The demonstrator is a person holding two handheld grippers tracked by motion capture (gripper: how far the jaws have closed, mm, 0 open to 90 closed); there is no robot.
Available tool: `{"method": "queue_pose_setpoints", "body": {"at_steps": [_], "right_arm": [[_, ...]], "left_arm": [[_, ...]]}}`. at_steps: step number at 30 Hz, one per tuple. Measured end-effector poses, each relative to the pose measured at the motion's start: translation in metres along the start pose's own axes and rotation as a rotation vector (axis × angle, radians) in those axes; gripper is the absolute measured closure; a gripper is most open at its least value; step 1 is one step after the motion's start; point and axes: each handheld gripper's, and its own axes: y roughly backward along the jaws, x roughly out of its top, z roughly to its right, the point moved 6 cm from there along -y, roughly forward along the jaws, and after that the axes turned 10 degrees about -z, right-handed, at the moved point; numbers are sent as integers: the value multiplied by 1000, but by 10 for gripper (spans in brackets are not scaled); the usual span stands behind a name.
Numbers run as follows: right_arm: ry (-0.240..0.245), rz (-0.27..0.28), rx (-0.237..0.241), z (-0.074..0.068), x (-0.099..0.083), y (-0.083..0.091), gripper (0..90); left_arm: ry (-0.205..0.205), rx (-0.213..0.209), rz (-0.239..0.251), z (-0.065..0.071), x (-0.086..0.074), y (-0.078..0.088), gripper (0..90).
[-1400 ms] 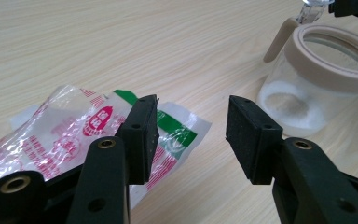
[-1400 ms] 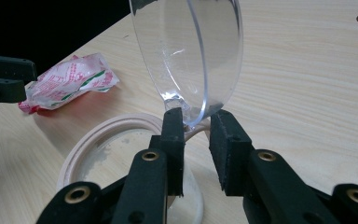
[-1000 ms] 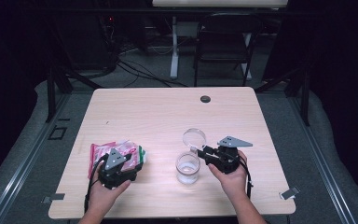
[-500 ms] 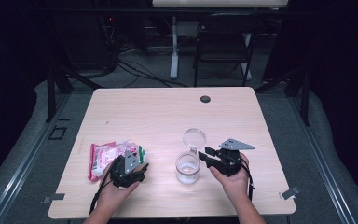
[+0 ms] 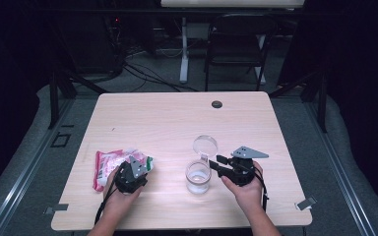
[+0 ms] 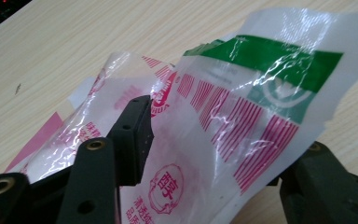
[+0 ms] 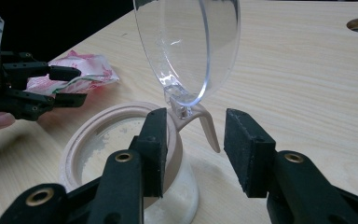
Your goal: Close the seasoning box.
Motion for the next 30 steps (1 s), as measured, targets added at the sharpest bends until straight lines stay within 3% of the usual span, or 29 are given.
{"method": "queue_pose_setpoints", "body": {"at_steps": [6, 9, 14, 21, 30], "right_arm": [[3, 1, -3, 0, 0, 0, 590], [6, -5, -3, -1, 0, -1, 589], [9, -7, -5, -1, 0, -1, 587], [10, -5, -4, -1, 0, -1, 588], [11, -6, -4, -1, -1, -1, 588]], "left_arm": [[53, 2, -22, -9, -3, -1, 555], [96, -37, -19, -14, -4, -1, 640], [165, -48, -8, -26, -7, 2, 753], [252, -95, -1, -40, -12, 3, 837], [293, -127, 3, -45, -13, 3, 892]]}}
